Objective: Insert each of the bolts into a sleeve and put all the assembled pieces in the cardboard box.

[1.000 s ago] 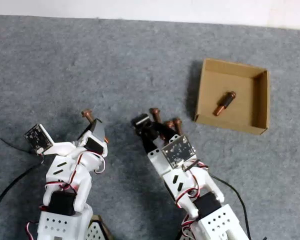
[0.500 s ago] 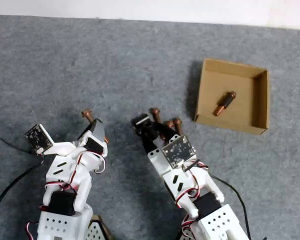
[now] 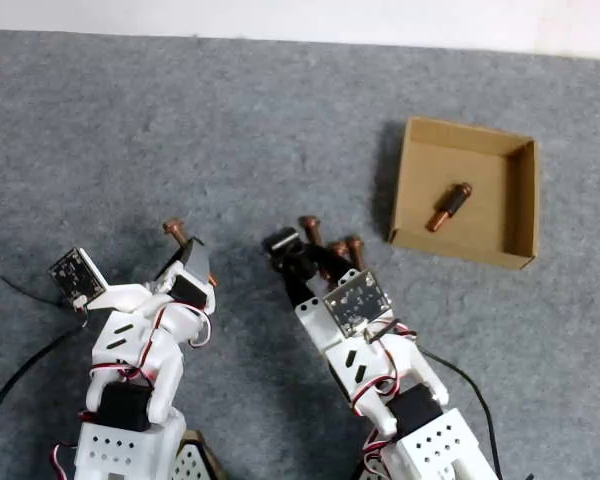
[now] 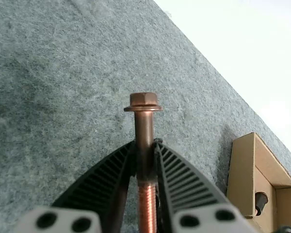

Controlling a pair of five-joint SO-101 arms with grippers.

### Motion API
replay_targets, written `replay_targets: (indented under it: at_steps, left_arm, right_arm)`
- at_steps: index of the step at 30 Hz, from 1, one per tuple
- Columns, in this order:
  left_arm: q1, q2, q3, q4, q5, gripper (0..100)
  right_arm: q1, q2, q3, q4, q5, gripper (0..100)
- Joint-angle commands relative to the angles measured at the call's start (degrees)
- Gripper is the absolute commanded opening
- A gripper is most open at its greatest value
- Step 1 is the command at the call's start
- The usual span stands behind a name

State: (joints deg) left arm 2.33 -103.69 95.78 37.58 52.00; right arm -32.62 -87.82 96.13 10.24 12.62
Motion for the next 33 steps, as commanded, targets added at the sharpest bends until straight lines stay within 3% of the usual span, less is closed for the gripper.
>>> replay_targets:
  at_steps: [1, 17, 23, 28, 30, 33]
  left_arm:
    - [-0.48, -0.92, 0.22, -0.79, 0.0, 0]
    - [-0.66, -0.92, -0.31, -0.79, -0.09, 0]
    - [-10.07, -1.01, -3.38, -0.88, 0.26, 0]
    - [-23.69, -1.01, -7.69, -10.55, 3.08, 0]
    - [-22.73, -0.92, -7.6, -16.0, 7.65, 0]
    - [-15.96, -0.84, -8.13, -19.16, 6.59, 0]
  right_arm:
    - [0.75, -1.19, 8.75, 0.22, 0.62, 0.5]
    - [0.75, -1.19, 8.75, 0.22, 0.62, 0.5]
    - [0.66, -1.01, 8.75, 0.31, 0.7, 0.5]
    - [0.48, -0.92, 8.75, 0.4, 0.7, 0.5]
    - [-0.04, -1.19, 8.75, 1.8, 0.7, 0.5]
    - [-3.3, -1.19, 8.75, 3.03, 0.7, 0.5]
